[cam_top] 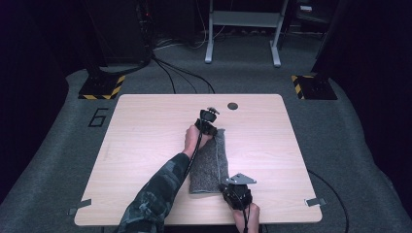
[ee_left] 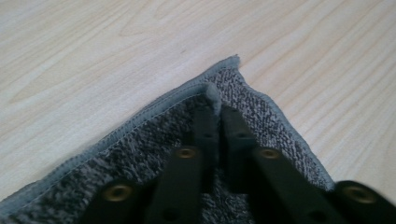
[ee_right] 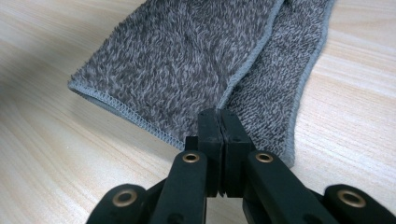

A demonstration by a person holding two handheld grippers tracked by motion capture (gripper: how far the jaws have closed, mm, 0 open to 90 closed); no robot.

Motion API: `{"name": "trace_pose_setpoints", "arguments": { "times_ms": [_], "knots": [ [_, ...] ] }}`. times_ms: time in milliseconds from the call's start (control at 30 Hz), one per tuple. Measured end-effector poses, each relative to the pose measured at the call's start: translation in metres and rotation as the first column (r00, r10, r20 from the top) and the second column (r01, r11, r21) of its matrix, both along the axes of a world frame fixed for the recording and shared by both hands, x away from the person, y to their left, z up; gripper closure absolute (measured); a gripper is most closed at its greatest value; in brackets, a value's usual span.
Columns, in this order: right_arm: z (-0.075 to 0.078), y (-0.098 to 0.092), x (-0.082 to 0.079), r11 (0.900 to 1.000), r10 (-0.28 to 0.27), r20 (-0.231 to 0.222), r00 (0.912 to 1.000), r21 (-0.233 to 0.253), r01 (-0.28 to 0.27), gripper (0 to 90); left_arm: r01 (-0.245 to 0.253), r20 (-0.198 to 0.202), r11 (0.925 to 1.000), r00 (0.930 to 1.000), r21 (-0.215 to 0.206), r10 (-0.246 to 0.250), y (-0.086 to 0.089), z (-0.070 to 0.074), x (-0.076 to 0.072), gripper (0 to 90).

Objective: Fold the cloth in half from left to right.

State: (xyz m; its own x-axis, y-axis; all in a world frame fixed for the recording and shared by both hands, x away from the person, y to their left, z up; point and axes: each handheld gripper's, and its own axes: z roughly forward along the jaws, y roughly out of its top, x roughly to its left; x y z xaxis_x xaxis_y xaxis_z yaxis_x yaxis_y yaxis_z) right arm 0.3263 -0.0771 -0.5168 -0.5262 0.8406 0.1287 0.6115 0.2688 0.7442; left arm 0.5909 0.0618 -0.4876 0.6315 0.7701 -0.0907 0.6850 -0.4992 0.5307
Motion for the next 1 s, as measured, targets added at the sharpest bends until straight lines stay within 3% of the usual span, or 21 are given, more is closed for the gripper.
{"name": "trace_pose_setpoints", "arguments": {
  "times_ms": [367, 433, 600, 633, 700, 733, 833, 867, 1000],
  "knots": [
    [0.018, -0.006, -0.008, 1.000, -0.015, 0.073, 0.9972, 0.011, 0.015, 89.4, -0.001, 0.099, 0.9974, 0.9951, -0.073, 0.008, 0.001, 0.040, -0.007, 88.3],
    [0.019, -0.011, -0.009, 1.000, -0.029, 0.085, 0.9960, 0.007, 0.029, 89.4, -0.003, 0.094, 0.9952, 0.9955, -0.097, 0.012, -0.003, 0.041, -0.006, 88.3],
    [0.016, -0.019, -0.010, 0.999, -0.048, 0.074, 0.9961, 0.006, 0.048, 89.2, 0.009, 0.071, 0.9950, 0.9974, -0.099, -0.002, -0.011, 0.031, -0.002, 87.5],
    [0.012, -0.022, -0.010, 0.999, -0.053, 0.057, 0.9970, -0.003, 0.053, 88.8, 0.021, 0.052, 0.9956, 0.9985, -0.091, -0.016, -0.015, 0.026, -0.001, 84.9],
    [0.010, -0.022, -0.009, 0.998, -0.066, 0.039, 0.9971, -0.010, 0.066, 87.3, 0.003, 0.054, 0.9958, 0.9985, -0.092, 0.002, -0.016, 0.023, 0.000, 63.5],
    [0.007, -0.023, -0.009, 0.997, -0.070, 0.031, 0.9971, -0.019, 0.071, 83.8, 0.006, 0.045, 0.9947, 0.9990, -0.102, -0.002, -0.015, 0.022, 0.000, 63.5],
    [0.003, -0.028, -0.008, 0.996, -0.091, 0.018, 0.9957, -0.017, 0.092, 65.6, -0.026, 0.063, 0.9909, 0.9974, -0.132, 0.035, -0.004, 0.026, -0.004, 38.1],
    [0.003, -0.028, -0.008, 0.996, -0.091, 0.018, 0.9957, -0.017, 0.092, 65.6, -0.026, 0.063, 0.9909, 0.9974, -0.132, 0.035, -0.004, 0.026, -0.004, 34.8],
    [0.009, -0.033, -0.005, 0.994, -0.106, 0.041, 0.9935, -0.008, 0.107, 51.9, -0.049, 0.095, 0.9894, 0.9935, -0.136, 0.062, 0.016, 0.034, -0.010, 30.9]
  ]
}}
